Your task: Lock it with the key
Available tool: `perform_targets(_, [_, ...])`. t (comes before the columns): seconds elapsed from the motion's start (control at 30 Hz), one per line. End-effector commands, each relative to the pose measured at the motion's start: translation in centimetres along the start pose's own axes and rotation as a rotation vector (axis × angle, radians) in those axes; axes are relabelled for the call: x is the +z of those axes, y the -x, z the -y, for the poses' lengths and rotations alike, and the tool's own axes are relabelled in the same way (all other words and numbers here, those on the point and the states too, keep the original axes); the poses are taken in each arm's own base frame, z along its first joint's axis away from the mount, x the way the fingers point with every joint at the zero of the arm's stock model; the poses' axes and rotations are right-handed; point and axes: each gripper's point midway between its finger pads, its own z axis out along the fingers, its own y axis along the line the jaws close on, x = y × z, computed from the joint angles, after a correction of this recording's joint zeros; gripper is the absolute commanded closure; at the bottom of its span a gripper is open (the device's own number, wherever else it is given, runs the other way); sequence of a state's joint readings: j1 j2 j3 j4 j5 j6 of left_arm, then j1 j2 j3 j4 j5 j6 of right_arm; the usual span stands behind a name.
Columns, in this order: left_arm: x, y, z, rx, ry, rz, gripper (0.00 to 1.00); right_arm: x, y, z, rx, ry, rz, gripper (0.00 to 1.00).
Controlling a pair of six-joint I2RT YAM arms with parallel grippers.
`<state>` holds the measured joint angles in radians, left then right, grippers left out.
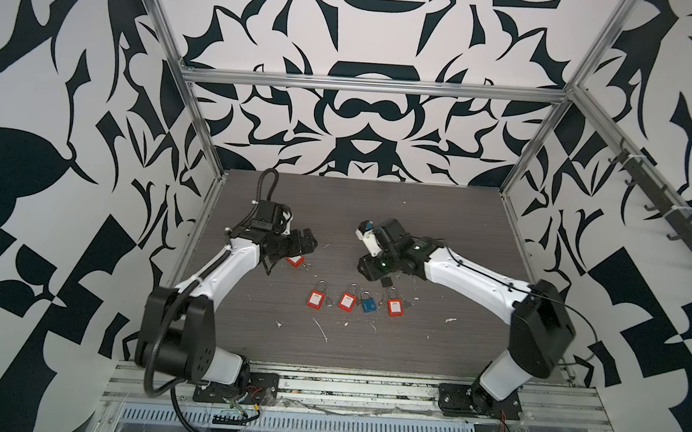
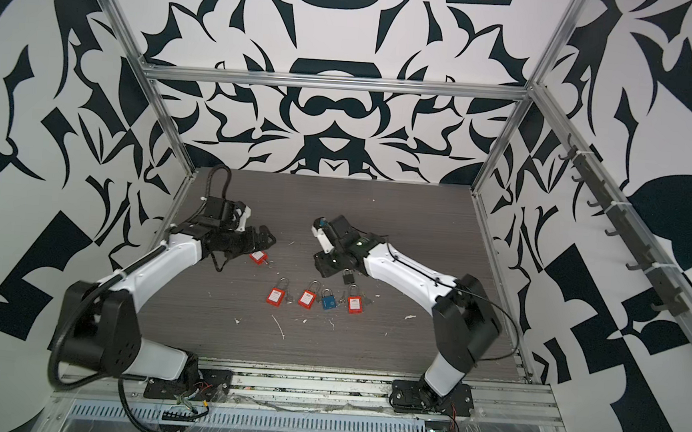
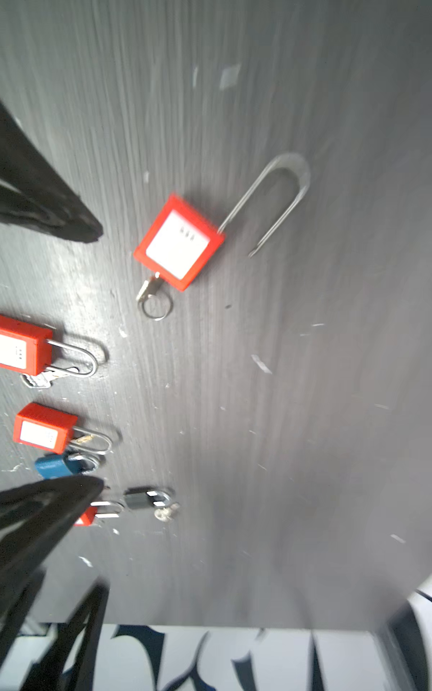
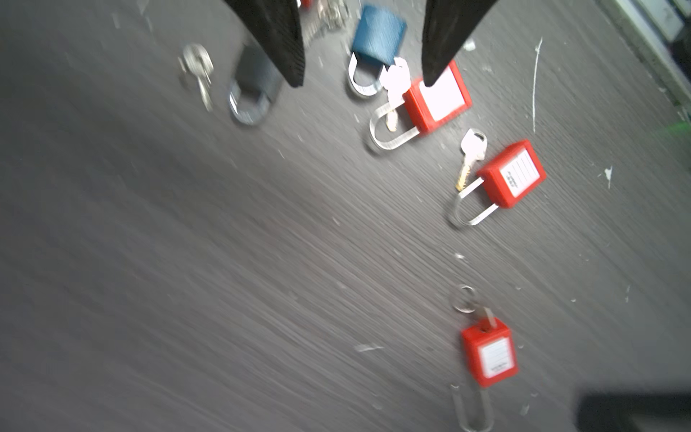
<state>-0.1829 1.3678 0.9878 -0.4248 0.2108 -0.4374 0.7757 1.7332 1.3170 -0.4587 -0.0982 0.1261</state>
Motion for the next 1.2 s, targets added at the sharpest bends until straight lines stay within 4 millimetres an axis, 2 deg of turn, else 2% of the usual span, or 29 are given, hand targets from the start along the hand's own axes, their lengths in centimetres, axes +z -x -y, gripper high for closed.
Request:
perform_targets(0.0, [-2.8,1.7,-4.2,-0.104,0.109,0.097,0.01,1.9,3.7,-3.0,-0.176,0.039,0.038,0.45])
perform_targets(0.07, [-4.5,2.8,-5.5,-0.163,0.098,0.151,0.01,3.8,5.3,-4.1,-0.206,0.038,0.041,0.43])
perform_targets(0.17, [-5.7,3.4,-7.1,-0.240,0.086,0.181,0.01,6.4,7.6,-5.3,-0.238,0.019,0.051,0.38])
perform_targets(0.33, [-6.0,3.3,-8.2,-0.299,0.056,0.194,0.01,9.6,10.8,-7.0,-0.256,0.047,0.088,0.32])
perform_targets(0.47, [-5.7,2.8,-8.3,-0.290,0.051,0.179,0.01,11.7,12.2,-8.2,-0.260,0.076,0.104,0.31])
perform_targets(0.63, [-5.2,1.8,-8.8,-0.288,0.053,0.152,0.01,13.8,12.7,-9.1,-0.269,0.104,0.127,0.31])
perform_targets(0.73, [-5.2,1.5,-9.0,-0.284,0.056,0.151,0.01,15.3,12.0,-9.3,-0.265,0.115,0.108,0.31])
perform_targets(1.17, [-5.4,1.3,-8.8,-0.265,0.053,0.145,0.01,17.4,11.1,-10.8,-0.273,0.151,0.099,0.31])
